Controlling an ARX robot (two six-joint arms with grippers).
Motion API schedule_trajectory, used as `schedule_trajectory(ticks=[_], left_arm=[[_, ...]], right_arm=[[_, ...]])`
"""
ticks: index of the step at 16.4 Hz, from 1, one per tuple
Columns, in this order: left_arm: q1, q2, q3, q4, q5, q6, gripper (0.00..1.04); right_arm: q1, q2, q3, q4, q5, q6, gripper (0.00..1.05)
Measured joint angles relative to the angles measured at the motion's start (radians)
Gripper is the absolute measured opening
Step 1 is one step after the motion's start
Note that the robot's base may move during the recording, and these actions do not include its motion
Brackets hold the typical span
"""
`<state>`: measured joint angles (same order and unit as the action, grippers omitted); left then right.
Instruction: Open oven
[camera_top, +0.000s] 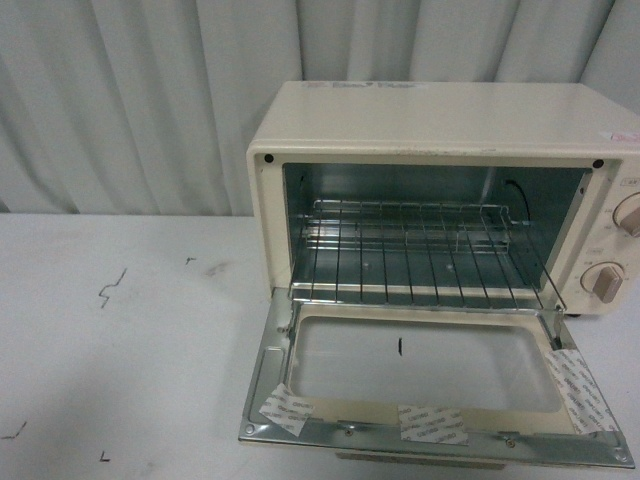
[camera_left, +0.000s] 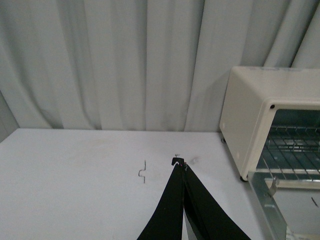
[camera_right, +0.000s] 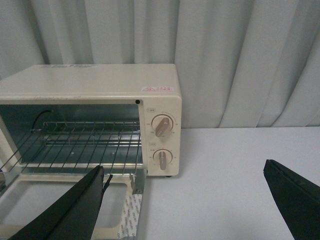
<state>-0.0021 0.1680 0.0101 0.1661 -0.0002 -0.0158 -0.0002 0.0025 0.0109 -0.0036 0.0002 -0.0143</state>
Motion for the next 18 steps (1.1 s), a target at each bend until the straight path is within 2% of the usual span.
schedule_trajectory(ticks=[1, 5, 6, 13, 14, 18], left_arm=[[0.000, -0.100, 0.000, -0.154, 0.003, 0.000, 0.02], [0.000, -0.165, 0.000, -0.171, 0.000, 0.000, 0.02], [0.000, -0.165, 0.000, -0.171, 0.000, 0.000, 0.07], [0.000, -0.165, 0.000, -0.170, 0.000, 0.000, 0.93], [0.000, -0.165, 0.000, -0.170, 0.000, 0.001, 1.00], [0.000, -0.164, 0.000, -0.170, 0.000, 0.001, 0.98]], right_arm=[[0.000, 0.000, 0.000, 0.000, 0.000, 0.000, 0.98], [0.000, 0.000, 0.000, 0.000, 0.000, 0.000, 0.98], [0.000, 0.000, 0.000, 0.000, 0.000, 0.000, 0.98], [0.000, 0.000, 0.000, 0.000, 0.000, 0.000, 0.98], [0.000, 0.000, 0.000, 0.000, 0.000, 0.000, 0.98], [0.000, 0.000, 0.000, 0.000, 0.000, 0.000, 0.98]])
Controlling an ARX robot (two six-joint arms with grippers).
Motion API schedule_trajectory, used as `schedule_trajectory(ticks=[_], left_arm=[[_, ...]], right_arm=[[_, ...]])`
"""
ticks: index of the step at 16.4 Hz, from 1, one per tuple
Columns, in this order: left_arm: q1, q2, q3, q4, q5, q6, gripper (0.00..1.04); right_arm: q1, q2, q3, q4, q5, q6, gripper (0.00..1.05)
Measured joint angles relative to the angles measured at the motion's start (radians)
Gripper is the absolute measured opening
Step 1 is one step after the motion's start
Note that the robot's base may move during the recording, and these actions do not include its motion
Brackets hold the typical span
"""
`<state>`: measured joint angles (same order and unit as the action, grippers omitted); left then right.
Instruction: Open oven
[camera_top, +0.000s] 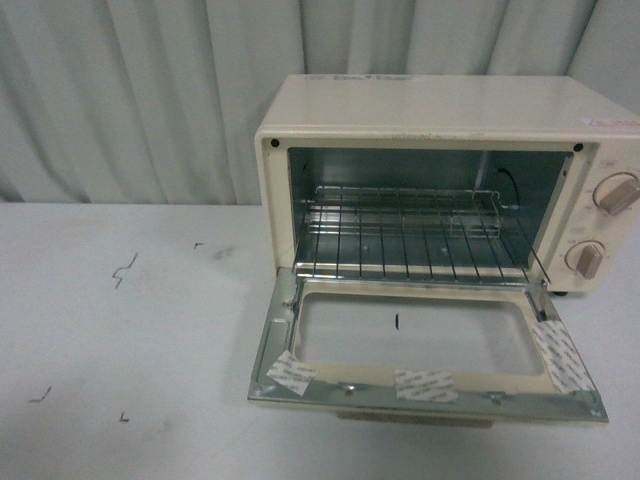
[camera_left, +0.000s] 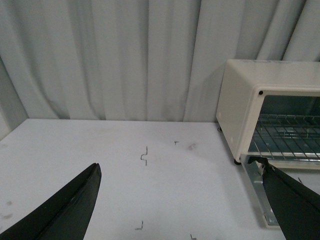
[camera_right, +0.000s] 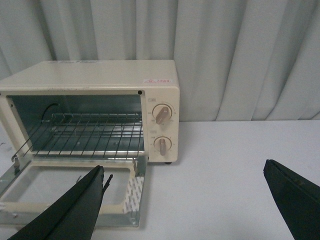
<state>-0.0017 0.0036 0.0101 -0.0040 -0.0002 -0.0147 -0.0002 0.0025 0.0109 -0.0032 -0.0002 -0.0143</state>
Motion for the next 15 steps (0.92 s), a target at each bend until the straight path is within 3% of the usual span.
schedule_trajectory(ticks=[15], left_arm=[[0.000, 0.000, 0.000, 0.002, 0.000, 0.000, 0.98]], right_arm=[[0.000, 0.000, 0.000, -0.003, 0.000, 0.000, 0.98]])
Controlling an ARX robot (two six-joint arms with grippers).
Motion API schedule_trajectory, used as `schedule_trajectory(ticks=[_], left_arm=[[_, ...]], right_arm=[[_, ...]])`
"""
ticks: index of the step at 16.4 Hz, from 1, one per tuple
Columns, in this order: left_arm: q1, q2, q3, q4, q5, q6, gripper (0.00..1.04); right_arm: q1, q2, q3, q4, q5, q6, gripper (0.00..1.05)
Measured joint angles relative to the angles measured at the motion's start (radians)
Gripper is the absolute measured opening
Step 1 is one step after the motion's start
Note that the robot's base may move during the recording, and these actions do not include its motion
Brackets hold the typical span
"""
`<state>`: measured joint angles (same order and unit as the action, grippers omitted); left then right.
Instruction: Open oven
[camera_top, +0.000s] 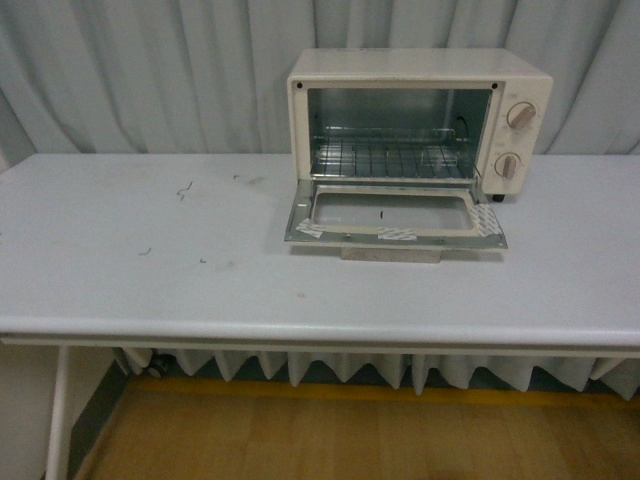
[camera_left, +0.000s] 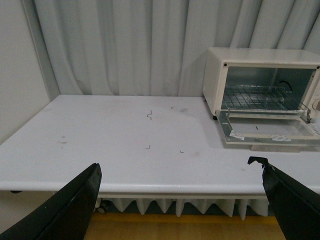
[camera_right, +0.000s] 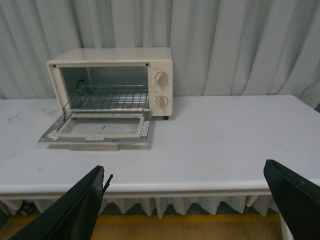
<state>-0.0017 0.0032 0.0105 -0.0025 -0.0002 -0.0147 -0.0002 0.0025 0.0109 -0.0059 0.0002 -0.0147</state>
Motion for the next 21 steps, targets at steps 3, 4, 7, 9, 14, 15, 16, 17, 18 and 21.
schedule_trajectory(ticks=[3, 4, 7, 9, 14, 15, 16, 17, 18, 21], left_arm=[[0.000, 0.000, 0.000, 0.000, 0.000, 0.000, 0.98], [0.000, 0.000, 0.000, 0.000, 0.000, 0.000, 0.98], [0.000, 0.000, 0.000, 0.000, 0.000, 0.000, 0.98], [0.000, 0.000, 0.000, 0.000, 0.000, 0.000, 0.98], [0.000, 0.000, 0.000, 0.000, 0.000, 0.000, 0.98], [0.000, 0.000, 0.000, 0.000, 0.000, 0.000, 0.98], [0.000, 0.000, 0.000, 0.000, 0.000, 0.000, 0.98], [0.000, 0.000, 0.000, 0.000, 0.000, 0.000, 0.98], [0.000, 0.000, 0.000, 0.000, 0.000, 0.000, 0.98], [0.000, 0.000, 0.000, 0.001, 0.000, 0.000, 0.98]], right_arm=[[0.000, 0.000, 0.000, 0.002, 0.000, 0.000, 0.98], [0.000, 0.000, 0.000, 0.001, 0.000, 0.000, 0.98], [0.000, 0.000, 0.000, 0.001, 0.000, 0.000, 0.98], [0.000, 0.000, 0.000, 0.002, 0.000, 0.000, 0.98], [0.000, 0.000, 0.000, 0.001, 0.000, 0.000, 0.98], [0.000, 0.000, 0.000, 0.002, 0.000, 0.000, 0.98], [0.000, 0.000, 0.000, 0.001, 0.000, 0.000, 0.98], [0.000, 0.000, 0.000, 0.001, 0.000, 0.000, 0.98], [0.000, 0.000, 0.000, 0.002, 0.000, 0.000, 0.98], [0.000, 0.000, 0.000, 0.003, 0.000, 0.000, 0.98]])
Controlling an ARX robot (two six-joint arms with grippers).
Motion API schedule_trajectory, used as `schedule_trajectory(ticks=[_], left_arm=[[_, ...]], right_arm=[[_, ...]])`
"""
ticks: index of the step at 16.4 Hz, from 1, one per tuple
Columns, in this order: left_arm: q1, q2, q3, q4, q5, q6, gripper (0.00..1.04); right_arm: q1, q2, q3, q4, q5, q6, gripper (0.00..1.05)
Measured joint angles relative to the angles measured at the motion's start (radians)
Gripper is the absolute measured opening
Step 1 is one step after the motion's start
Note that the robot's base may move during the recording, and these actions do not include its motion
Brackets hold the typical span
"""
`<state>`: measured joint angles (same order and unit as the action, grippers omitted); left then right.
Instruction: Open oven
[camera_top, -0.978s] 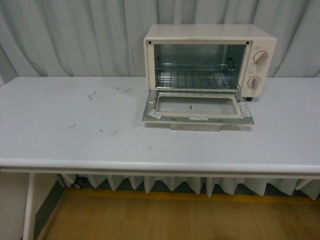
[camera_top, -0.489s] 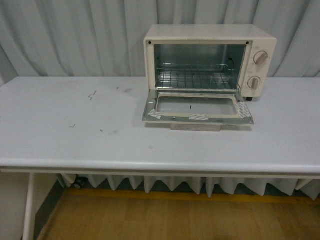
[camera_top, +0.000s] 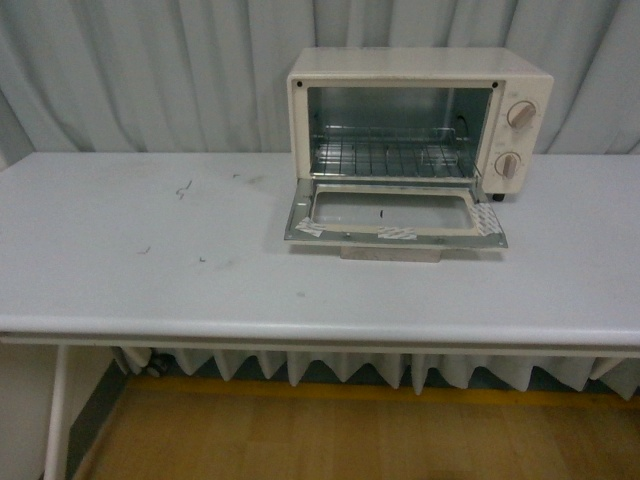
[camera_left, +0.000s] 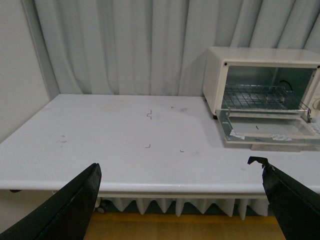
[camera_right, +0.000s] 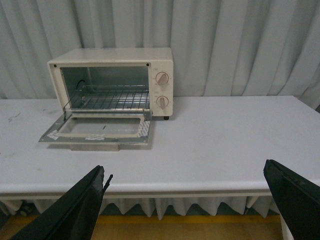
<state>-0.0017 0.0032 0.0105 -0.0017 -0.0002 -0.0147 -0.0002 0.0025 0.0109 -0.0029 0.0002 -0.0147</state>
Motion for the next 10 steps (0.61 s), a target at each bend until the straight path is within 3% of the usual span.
schedule_trajectory(ticks=[10], left_arm=[[0.000, 0.000, 0.000, -0.001, -0.001, 0.001, 0.98]], right_arm=[[0.000, 0.000, 0.000, 0.000, -0.001, 0.000, 0.98]])
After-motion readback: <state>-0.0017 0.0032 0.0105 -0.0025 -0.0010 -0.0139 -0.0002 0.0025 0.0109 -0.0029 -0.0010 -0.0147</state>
